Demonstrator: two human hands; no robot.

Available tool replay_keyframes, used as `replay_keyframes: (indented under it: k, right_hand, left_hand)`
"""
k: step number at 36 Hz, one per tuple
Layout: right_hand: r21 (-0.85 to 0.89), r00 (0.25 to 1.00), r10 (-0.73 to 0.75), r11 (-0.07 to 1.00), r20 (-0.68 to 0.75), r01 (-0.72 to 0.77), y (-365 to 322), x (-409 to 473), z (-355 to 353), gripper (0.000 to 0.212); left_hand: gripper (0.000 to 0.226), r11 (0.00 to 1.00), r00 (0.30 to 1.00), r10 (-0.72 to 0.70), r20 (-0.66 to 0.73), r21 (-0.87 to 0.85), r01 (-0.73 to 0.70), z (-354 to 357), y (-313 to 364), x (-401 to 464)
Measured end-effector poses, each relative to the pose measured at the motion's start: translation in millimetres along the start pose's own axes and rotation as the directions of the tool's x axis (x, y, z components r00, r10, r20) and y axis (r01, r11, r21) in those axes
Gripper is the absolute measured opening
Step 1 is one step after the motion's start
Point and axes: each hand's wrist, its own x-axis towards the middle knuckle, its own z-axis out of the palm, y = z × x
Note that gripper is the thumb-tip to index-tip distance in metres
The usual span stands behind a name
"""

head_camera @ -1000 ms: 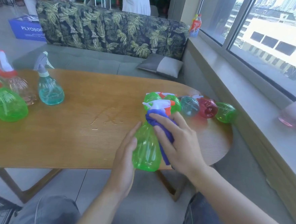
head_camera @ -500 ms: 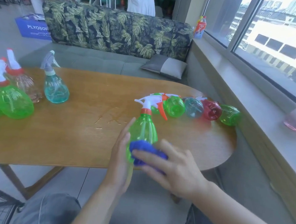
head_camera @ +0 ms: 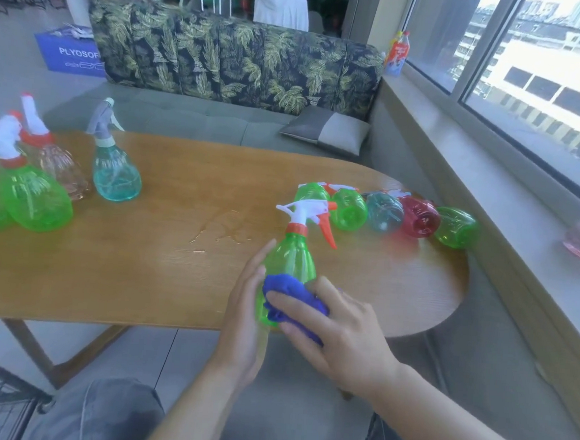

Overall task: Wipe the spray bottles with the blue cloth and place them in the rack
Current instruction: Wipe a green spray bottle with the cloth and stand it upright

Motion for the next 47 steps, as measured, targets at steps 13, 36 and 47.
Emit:
replay_keyframes:
  k: [13, 36, 47]
  right_hand:
    - [0.429, 0.836, 0.547, 0.763, -0.033, -0.483, 6.7, -22.9, -5.1, 0.031]
    - [0.564, 0.719, 0.695, 0.583, 0.027, -0.585, 7.8, -29.9, 3.4, 0.032]
    - [0.518, 0.796, 0.606, 0.686, -0.017, -0.511, 14.9, -11.4, -1.8, 0.035]
  left_hand:
    - [0.077, 0.992, 0.995, 0.092, 0.027, 0.081, -0.094, 0.9, 0.1, -5.0]
    - [0.063, 0.993, 0.995, 0.081, 0.066, 0.076, -0.086, 7.8, -10.9, -4.4]
    - [0.054, 0.998, 0.996, 0.033, 0.078, 0.052, -0.037, 14.5, -13.9, -6.1]
